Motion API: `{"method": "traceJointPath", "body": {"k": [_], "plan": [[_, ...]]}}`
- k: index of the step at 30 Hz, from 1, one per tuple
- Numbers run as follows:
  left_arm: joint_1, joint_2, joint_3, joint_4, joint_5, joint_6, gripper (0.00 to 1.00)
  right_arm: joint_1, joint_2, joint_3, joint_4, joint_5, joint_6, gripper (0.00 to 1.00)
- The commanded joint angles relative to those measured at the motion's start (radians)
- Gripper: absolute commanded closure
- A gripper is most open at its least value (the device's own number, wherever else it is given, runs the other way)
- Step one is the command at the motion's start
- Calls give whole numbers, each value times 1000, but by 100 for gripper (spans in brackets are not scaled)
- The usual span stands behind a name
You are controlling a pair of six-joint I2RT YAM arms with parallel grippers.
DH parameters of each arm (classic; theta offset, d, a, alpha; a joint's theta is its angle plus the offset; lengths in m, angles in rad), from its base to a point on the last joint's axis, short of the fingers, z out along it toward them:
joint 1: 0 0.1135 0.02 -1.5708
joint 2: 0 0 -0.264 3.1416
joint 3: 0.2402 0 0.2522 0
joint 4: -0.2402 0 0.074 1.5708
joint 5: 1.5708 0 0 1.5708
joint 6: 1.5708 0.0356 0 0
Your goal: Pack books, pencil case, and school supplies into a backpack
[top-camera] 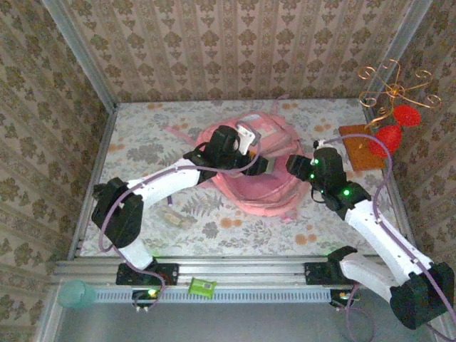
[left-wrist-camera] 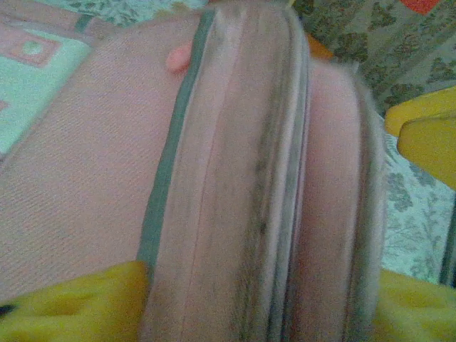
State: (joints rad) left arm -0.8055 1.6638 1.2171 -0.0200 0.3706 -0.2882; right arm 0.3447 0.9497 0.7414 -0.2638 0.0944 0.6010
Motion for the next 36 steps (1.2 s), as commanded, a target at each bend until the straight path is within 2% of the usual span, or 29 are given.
{"method": "traceJointPath", "body": {"k": [1, 5, 9, 12, 14, 17, 20, 23, 28, 32, 36], "plan": [[11, -87, -22, 12, 87, 69, 15, 1, -32, -20, 1, -42, 16, 35], [31, -179, -110, 12, 96, 88, 14, 1, 22, -18, 42, -79, -9, 31], [91, -266, -246, 92, 84, 18, 14, -30, 127, 49, 33, -94, -68, 23], [127, -314, -333, 106, 0, -54, 13, -50, 223, 116, 10, -151, -86, 22], [175, -327, -374, 77, -69, -113, 14, -31, 275, 142, 9, -205, -81, 22], [303, -294, -386, 40, -26, -165, 18, 31, 317, 140, 10, -201, -47, 24], [405, -236, -341, 17, -29, -158, 17, 67, 333, 115, -26, -126, -2, 25], [441, -142, -245, 14, -47, -128, 16, 61, 338, 57, 10, -102, 32, 29], [450, 96, 8, -20, -68, -24, 16, 27, 427, 58, 51, -92, 36, 38], [442, 275, 176, -42, -25, 23, 18, -40, 554, 128, 64, -95, -1, 42], [416, 347, 204, -75, 31, 31, 22, -79, 676, 240, 41, -108, -60, 44]]}}
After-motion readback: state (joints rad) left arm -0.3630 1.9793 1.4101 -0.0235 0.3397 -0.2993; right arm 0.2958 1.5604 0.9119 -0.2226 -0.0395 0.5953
